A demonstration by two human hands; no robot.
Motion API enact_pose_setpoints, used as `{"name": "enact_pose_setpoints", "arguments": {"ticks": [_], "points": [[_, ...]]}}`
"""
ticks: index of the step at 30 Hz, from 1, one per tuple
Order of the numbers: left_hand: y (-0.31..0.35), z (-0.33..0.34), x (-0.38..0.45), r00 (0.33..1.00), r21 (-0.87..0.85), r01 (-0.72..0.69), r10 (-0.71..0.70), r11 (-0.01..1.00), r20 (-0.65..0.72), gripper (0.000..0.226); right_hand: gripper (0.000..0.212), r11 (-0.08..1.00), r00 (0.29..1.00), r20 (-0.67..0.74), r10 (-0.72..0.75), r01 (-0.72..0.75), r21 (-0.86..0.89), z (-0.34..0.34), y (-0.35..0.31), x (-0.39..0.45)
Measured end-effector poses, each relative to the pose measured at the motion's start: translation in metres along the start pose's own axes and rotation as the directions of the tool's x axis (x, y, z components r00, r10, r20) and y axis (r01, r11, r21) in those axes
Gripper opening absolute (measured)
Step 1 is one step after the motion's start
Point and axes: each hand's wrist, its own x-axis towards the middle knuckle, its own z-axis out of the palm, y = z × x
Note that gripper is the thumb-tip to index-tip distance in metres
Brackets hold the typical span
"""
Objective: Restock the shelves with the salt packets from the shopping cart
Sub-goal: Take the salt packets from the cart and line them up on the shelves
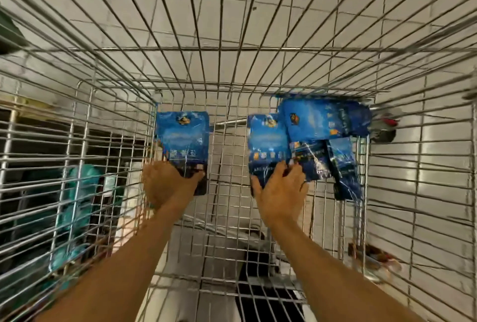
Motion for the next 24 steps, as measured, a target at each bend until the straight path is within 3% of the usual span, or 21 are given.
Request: {"name": "enact_pose_setpoints", "arguments": {"ticks": [2, 6, 8, 10, 12, 17, 20, 24], "points": [[-0.001, 0.002, -0.005, 0.998, -0.101, 0.051, -0.046, 0.994, 0.044, 0.098, 0.080, 0.998, 0.998, 0.054, 0.024, -0.027, 0.051, 0.008, 0.003, -0.021], [-0.011, 0.008, -0.020, 0.991, -0.200, 0.115, -0.099, 0.973, 0.089, 0.103, 0.117, 0.971, 0.965, 0.190, 0.182, -0.207, 0.119, 0.011, 0.004, -0.024], [-0.019, 0.013, -0.024, 0.990, -0.230, 0.095, -0.069, 0.969, 0.120, 0.100, 0.121, 0.907, 0.933, 0.253, 0.254, -0.321, 0.271, 0.006, 0.009, -0.009], [-0.024, 0.015, -0.025, 0.986, -0.277, 0.088, -0.044, 0.957, 0.162, 0.096, 0.113, 0.734, 0.899, 0.368, 0.235, -0.413, 0.539, 0.002, 0.016, 0.003], [-0.028, 0.016, -0.025, 0.982, -0.309, 0.082, -0.024, 0.948, 0.188, 0.089, 0.103, 0.581, 0.889, 0.406, 0.211, -0.448, 0.679, 0.000, 0.021, 0.006], [-0.034, 0.017, -0.033, 0.977, -0.389, 0.124, -0.044, 0.913, 0.209, 0.072, 0.079, 0.564, 0.918, 0.343, 0.197, -0.393, 0.727, 0.003, 0.019, -0.001], [-0.035, 0.016, -0.034, 0.956, -0.492, 0.197, -0.054, 0.848, 0.289, 0.071, 0.038, 0.537, 0.863, 0.475, 0.170, -0.486, 0.690, 0.003, 0.016, -0.007], [-0.037, 0.008, -0.043, 0.929, -0.588, 0.236, -0.002, 0.774, 0.370, 0.078, 0.035, 0.430, 0.810, 0.580, 0.083, -0.554, 0.713, -0.005, 0.026, -0.027]]}}
